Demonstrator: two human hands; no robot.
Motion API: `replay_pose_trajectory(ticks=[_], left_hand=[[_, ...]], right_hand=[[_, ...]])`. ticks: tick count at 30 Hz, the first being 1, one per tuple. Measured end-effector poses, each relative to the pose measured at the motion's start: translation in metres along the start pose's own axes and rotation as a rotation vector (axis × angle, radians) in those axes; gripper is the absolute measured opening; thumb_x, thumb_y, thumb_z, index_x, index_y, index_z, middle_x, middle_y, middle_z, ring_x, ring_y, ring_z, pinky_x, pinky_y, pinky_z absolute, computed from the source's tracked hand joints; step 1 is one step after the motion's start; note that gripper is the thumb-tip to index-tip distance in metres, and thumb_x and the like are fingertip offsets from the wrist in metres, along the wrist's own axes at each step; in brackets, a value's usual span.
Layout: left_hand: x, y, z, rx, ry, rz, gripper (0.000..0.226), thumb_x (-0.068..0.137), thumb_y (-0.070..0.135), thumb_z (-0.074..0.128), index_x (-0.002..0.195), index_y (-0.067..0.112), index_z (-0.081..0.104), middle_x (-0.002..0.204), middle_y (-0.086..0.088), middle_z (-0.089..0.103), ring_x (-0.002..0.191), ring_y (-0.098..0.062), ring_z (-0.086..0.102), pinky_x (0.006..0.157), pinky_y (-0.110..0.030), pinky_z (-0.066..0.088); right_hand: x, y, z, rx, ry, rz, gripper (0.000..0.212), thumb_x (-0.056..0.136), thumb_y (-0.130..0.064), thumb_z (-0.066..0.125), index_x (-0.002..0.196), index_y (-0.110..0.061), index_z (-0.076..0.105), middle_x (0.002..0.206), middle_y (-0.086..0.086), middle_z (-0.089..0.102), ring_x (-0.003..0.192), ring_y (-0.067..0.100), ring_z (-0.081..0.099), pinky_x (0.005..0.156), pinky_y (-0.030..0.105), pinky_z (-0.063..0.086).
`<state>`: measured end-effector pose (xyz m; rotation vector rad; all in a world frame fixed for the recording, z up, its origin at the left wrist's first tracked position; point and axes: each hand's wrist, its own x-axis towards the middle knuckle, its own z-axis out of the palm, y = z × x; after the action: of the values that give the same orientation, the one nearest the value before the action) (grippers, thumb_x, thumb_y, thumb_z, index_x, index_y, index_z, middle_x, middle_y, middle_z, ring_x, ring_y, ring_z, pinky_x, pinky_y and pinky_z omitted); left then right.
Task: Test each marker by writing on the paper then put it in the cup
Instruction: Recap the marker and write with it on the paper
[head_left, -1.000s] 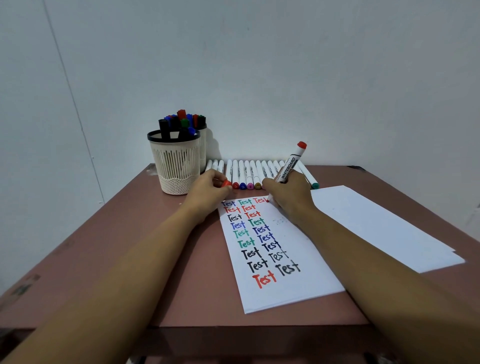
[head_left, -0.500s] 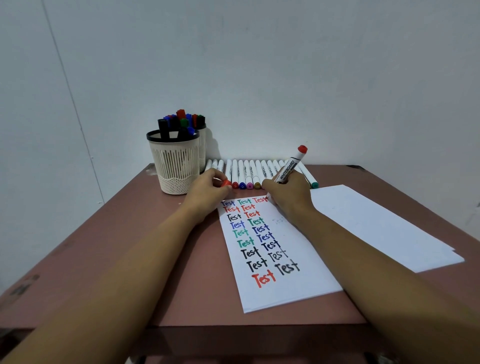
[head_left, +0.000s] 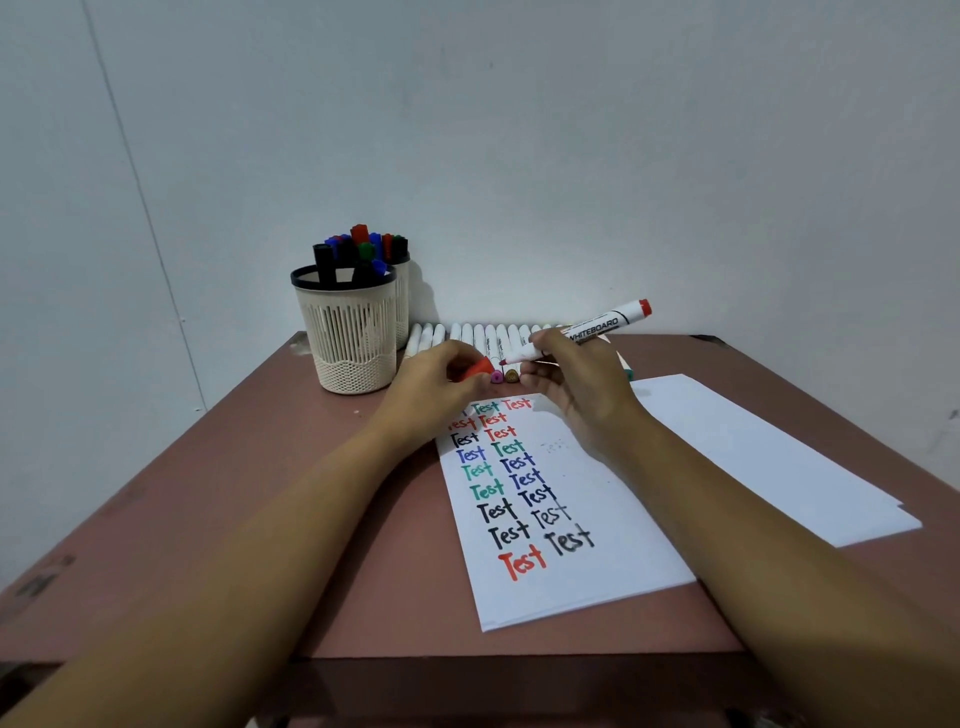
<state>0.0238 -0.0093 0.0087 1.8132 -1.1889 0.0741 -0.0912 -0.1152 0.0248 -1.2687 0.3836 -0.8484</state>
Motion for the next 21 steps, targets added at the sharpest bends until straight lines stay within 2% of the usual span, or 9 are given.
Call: replay_pose_trajectory(ticks=[2,7,9,11,15,21], left_hand=[[-0.001,0.002,0.001,0.021,-0.016,0.033,0.024,0.087,0.016,0.062,0.110,0.011,0.063,0.094,0.005,0.061,0.083,-0.007,0.054,0.068,-0.003,0.038],[-0.003,0.005,0.002,-0.010,-0.035,0.076,0.023,0.087,0.015,0.062,0.110,0.012,0.063,0.096,0.004,0.063,0.085,-0.008,0.057,0.071,-0.004,0.039],[-0.004,0.005,0.003,-0.051,-0.050,0.084,0.022,0.087,0.017,0.062,0.109,0.016,0.062,0.094,0.002,0.066,0.085,-0.011,0.061,0.076,-0.016,0.046],[-0.004,0.005,0.003,-0.062,-0.045,0.087,0.019,0.088,0.020,0.061,0.107,0.018,0.062,0.089,0.001,0.067,0.080,-0.012,0.062,0.073,-0.023,0.047],[-0.005,0.008,0.004,-0.049,-0.022,0.100,0.015,0.092,0.020,0.056,0.103,0.014,0.064,0.077,0.016,0.058,0.066,0.004,0.054,0.060,-0.006,0.037],[-0.008,0.012,0.009,-0.111,-0.028,0.067,0.024,0.096,0.023,0.049,0.098,0.006,0.067,0.069,0.011,0.057,0.060,0.003,0.051,0.055,-0.008,0.036]], right_hand=[[0.000,0.000,0.001,-0.009,-0.021,-0.002,0.018,0.090,-0.001,0.053,0.075,-0.005,0.060,0.062,0.005,0.058,0.055,0.012,0.058,0.055,0.020,0.053],[0.001,0.003,0.000,-0.064,-0.037,0.019,0.013,0.091,-0.003,0.053,0.079,-0.002,0.060,0.067,0.009,0.058,0.059,0.013,0.059,0.059,0.022,0.055],[0.000,0.005,0.002,-0.085,-0.060,0.038,0.015,0.092,-0.006,0.056,0.078,-0.004,0.060,0.065,0.007,0.058,0.057,0.011,0.057,0.056,0.021,0.053],[-0.001,0.006,0.000,-0.136,-0.071,0.041,0.018,0.092,-0.014,0.059,0.075,-0.007,0.060,0.063,0.005,0.054,0.054,0.009,0.051,0.053,0.020,0.047],[-0.002,0.007,-0.002,-0.125,-0.085,0.078,0.026,0.092,-0.021,0.061,0.071,-0.007,0.056,0.060,0.004,0.049,0.050,0.009,0.043,0.049,0.020,0.040],[-0.006,0.007,0.002,0.040,-0.121,0.127,0.020,0.093,-0.014,0.058,0.075,-0.005,0.056,0.060,0.004,0.050,0.049,0.008,0.044,0.044,0.017,0.043]])
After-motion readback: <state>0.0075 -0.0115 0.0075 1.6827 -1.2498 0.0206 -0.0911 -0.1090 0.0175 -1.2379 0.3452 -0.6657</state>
